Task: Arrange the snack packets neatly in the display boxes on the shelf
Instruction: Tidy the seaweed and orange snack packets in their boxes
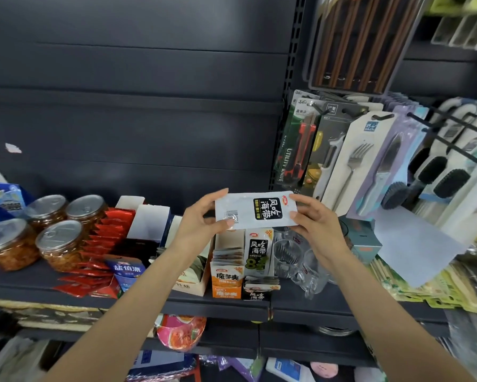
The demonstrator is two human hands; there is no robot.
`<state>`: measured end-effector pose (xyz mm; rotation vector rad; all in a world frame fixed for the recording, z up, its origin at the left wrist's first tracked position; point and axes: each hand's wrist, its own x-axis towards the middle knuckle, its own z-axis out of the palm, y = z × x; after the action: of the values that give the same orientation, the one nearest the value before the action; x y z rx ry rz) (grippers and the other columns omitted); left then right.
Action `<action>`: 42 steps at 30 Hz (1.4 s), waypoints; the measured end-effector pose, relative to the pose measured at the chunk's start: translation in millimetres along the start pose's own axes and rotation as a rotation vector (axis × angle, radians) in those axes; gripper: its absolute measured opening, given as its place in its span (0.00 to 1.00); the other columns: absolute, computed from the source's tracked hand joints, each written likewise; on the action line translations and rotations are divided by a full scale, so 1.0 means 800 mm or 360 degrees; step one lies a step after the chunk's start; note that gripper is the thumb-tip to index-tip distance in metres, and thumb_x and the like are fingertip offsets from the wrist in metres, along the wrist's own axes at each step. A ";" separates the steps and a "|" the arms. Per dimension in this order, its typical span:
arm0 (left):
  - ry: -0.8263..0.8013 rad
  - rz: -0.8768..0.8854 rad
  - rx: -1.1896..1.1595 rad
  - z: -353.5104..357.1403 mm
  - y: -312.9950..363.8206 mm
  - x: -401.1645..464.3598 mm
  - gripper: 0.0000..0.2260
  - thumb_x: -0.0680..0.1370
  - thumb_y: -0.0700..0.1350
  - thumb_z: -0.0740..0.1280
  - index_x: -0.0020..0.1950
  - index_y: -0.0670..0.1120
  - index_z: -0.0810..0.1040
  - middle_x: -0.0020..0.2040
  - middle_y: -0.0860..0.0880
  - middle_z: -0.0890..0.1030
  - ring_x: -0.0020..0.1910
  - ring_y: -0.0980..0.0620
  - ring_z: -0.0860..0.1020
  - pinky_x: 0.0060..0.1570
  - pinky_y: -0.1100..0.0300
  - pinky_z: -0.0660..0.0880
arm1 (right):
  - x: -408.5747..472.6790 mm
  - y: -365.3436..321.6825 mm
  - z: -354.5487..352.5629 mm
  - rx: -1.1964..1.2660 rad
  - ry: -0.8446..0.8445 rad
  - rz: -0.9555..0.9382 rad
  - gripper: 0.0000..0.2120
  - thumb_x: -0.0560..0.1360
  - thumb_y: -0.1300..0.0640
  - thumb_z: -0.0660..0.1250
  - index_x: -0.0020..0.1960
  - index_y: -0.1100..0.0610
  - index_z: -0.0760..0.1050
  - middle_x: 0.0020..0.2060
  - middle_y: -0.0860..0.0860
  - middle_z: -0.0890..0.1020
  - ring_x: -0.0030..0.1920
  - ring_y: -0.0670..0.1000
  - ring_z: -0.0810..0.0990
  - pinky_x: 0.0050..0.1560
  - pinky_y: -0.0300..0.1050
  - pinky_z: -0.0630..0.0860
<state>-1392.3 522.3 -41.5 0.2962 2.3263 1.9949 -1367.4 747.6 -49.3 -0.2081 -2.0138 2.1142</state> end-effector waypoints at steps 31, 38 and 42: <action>-0.0231 -0.0424 0.0483 -0.002 -0.051 0.025 0.18 0.80 0.46 0.62 0.68 0.41 0.69 0.63 0.42 0.77 0.61 0.47 0.76 0.63 0.55 0.72 | 0.015 -0.006 -0.014 -0.0735 0.0173 -0.0510 0.06 0.75 0.63 0.67 0.44 0.54 0.80 0.40 0.49 0.83 0.41 0.49 0.79 0.47 0.48 0.78; -0.0766 -0.0166 0.1242 -0.011 -0.073 0.007 0.31 0.74 0.52 0.71 0.74 0.50 0.64 0.73 0.51 0.66 0.71 0.52 0.65 0.68 0.57 0.64 | 0.020 0.008 -0.015 -0.1156 0.0042 -0.0541 0.05 0.75 0.62 0.66 0.47 0.59 0.82 0.42 0.49 0.82 0.41 0.46 0.77 0.41 0.33 0.70; -0.0783 -0.0098 0.1364 -0.011 -0.074 0.013 0.29 0.74 0.50 0.71 0.73 0.49 0.65 0.72 0.50 0.68 0.69 0.52 0.67 0.67 0.58 0.65 | 0.023 0.023 0.002 -0.1410 -0.0176 -0.0528 0.07 0.76 0.61 0.66 0.51 0.59 0.82 0.45 0.52 0.82 0.43 0.46 0.76 0.42 0.26 0.67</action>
<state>-1410.2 507.4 -97.2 0.6422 2.6099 0.6638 -1386.6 750.2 -66.7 0.1124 -2.6854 0.9612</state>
